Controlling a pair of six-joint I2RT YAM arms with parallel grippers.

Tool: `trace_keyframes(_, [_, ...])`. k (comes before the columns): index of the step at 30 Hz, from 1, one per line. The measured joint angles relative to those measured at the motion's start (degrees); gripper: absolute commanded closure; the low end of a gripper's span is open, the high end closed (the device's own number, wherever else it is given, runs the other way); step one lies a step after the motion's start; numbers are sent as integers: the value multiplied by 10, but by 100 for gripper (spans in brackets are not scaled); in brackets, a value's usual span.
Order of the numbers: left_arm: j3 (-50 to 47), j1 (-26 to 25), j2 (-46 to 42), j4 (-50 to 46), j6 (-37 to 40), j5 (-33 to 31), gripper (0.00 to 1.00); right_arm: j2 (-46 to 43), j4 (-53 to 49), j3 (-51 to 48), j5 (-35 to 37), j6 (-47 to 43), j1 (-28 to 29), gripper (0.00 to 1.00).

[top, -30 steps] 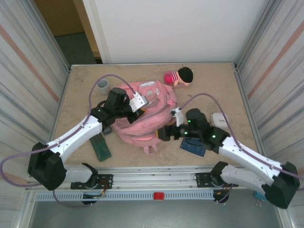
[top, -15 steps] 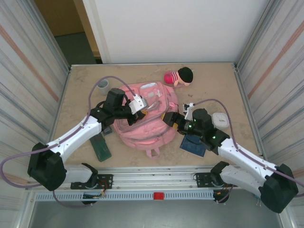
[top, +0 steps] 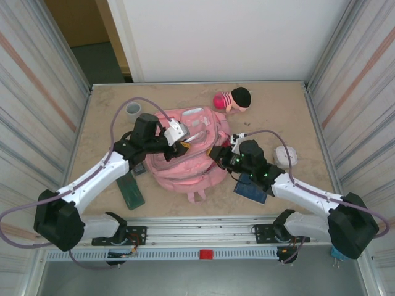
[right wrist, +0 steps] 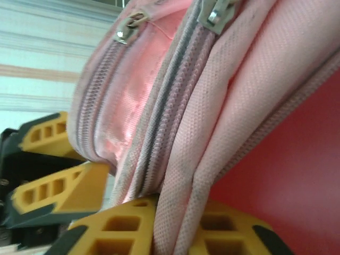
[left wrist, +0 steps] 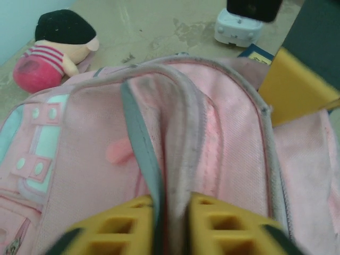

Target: Pack books, pencil case, and school supplies into a backpack

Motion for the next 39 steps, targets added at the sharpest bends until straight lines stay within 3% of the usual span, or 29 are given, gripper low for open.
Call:
trace_keyframes(5, [9,-71,-93,-44,-102,-105,52,20,-2,14,17,-1,14,92])
trace_keyframes(10, [9,-225,-199,-113,-258,-269,49,37,6,30,26,-1,24,92])
trace_keyframes(14, [9,-339,-212,-176,-410,-412,45,51,8,46,28,-2,35,92])
trace_keyframes(17, [12,-387,-175,-210,-499,-473,45,60,9,57,28,-2,38,91])
trace_keyframes(23, [50,-398,-48,-274,-632,-503,46,67,9,73,30,-2,45,91])
trace_keyframes(27, [54,-398,-23,-292,-686,-502,47,67,8,79,37,-3,50,91])
trace_keyframes(39, [54,-379,14,-237,-713,-508,57,67,8,85,41,-3,64,91])
